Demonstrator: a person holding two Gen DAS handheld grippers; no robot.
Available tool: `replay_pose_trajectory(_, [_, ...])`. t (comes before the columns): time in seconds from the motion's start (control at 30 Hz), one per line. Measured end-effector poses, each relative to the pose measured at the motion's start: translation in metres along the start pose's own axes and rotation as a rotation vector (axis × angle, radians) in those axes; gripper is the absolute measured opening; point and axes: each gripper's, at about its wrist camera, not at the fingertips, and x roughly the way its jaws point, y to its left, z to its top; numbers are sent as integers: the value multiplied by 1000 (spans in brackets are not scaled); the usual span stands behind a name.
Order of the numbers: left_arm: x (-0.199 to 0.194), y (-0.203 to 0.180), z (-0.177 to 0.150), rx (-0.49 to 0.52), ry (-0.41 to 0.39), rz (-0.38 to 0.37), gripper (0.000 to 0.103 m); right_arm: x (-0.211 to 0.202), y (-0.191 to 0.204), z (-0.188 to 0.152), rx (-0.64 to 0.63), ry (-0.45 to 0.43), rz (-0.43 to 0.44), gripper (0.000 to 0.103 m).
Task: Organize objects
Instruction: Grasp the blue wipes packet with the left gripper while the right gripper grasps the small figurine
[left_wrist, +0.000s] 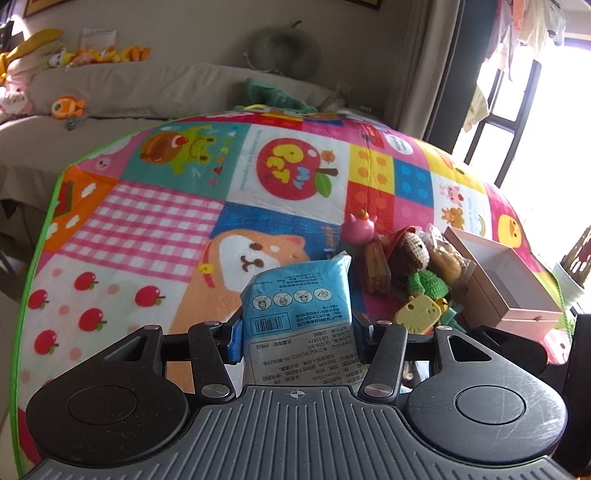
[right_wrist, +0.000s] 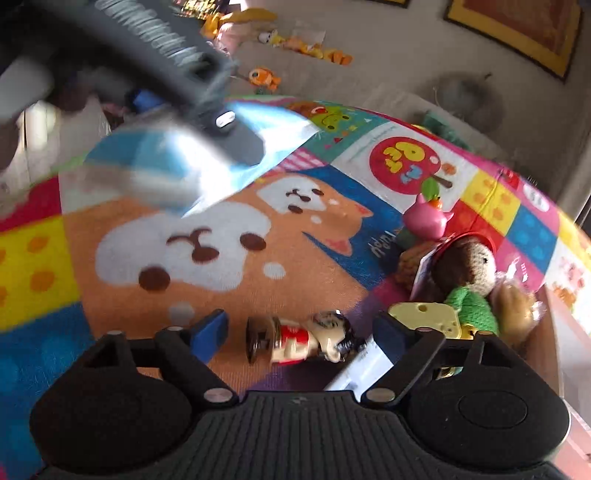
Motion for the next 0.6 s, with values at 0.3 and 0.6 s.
replay_pose_trajectory(0.3, [7,-48,-14,68,81,-92,57,-99,-45,-32,190,-84,18,62])
replay_pose_trajectory(0.6, [63,-191,38,149,71,-335,57,-179,-112,-102,330,-132,-244,62])
